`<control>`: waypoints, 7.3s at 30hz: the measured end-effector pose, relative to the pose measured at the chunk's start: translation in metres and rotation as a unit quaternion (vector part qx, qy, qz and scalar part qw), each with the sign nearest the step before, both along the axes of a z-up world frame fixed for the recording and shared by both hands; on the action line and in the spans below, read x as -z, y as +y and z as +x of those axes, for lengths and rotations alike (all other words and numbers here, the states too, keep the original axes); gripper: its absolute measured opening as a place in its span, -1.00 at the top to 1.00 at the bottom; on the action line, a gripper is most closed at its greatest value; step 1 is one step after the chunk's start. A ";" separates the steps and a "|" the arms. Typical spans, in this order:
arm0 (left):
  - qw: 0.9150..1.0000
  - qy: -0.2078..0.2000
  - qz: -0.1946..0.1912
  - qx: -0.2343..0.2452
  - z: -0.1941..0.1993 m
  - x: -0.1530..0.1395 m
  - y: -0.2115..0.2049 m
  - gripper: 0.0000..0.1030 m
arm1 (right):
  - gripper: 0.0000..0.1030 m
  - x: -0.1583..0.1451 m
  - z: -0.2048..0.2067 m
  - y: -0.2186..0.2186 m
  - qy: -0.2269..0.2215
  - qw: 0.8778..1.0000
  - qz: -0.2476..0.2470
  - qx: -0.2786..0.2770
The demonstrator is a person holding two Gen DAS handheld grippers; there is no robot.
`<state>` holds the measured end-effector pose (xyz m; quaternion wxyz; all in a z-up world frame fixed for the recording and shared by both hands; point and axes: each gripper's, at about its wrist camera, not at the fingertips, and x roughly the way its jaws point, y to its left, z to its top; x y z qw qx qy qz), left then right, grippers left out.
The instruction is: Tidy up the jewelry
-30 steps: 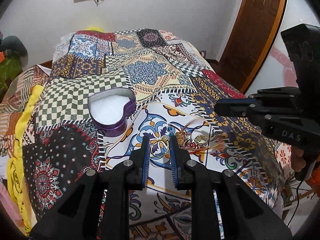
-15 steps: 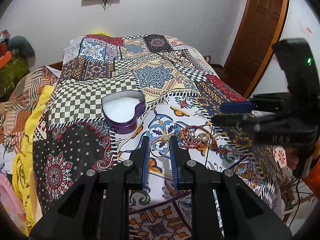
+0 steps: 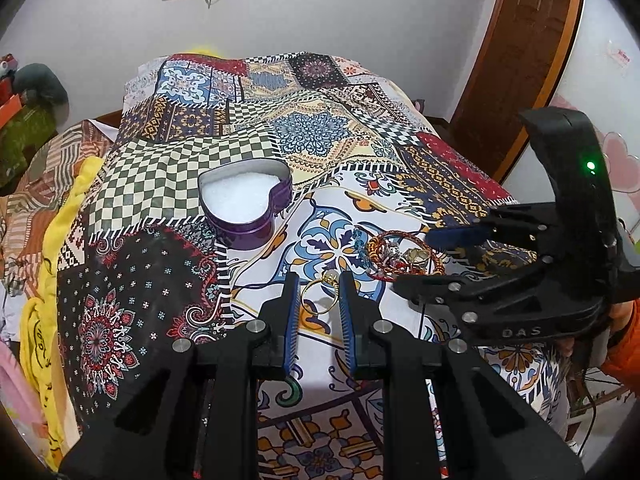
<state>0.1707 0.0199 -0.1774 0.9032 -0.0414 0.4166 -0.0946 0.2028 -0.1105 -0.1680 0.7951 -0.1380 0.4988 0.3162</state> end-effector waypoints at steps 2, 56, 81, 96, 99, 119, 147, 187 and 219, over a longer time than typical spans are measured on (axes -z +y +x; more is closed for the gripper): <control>1.000 0.000 0.001 0.000 0.000 0.001 0.000 0.64 | -0.11 0.001 0.002 0.004 -0.005 1.000 -0.003 -0.002; 0.998 -0.043 0.007 -0.045 0.041 -0.027 0.040 0.64 | 0.31 -0.067 0.035 0.019 -0.088 0.992 0.092 0.018; 0.999 0.026 0.017 -0.026 0.131 0.033 0.062 0.65 | 0.31 -0.026 0.098 0.070 -0.052 0.997 0.055 0.000; 0.998 0.013 0.041 -0.046 0.110 0.026 0.082 0.29 | 0.31 -0.013 0.099 0.093 -0.030 0.999 0.034 -0.024; 0.998 0.017 0.041 -0.051 0.105 0.027 0.090 0.24 | 0.31 -0.007 0.099 0.100 -0.020 0.999 0.027 -0.033; 0.998 0.034 0.036 -0.048 0.086 0.025 0.094 0.22 | 0.19 -0.006 0.083 0.105 -0.027 0.999 -0.014 -0.045; 0.999 0.005 0.038 0.002 0.030 -0.023 0.015 0.14 | 0.19 -0.064 0.013 0.005 -0.095 0.995 0.014 0.009; 0.998 0.053 0.014 0.027 0.021 0.015 -0.025 0.14 | 0.64 -0.012 -0.015 -0.027 -0.023 0.999 0.041 -0.018; 0.996 0.080 -0.031 0.018 0.075 0.036 -0.042 0.85 | 0.64 -0.009 -0.005 -0.095 -0.034 0.997 0.049 0.059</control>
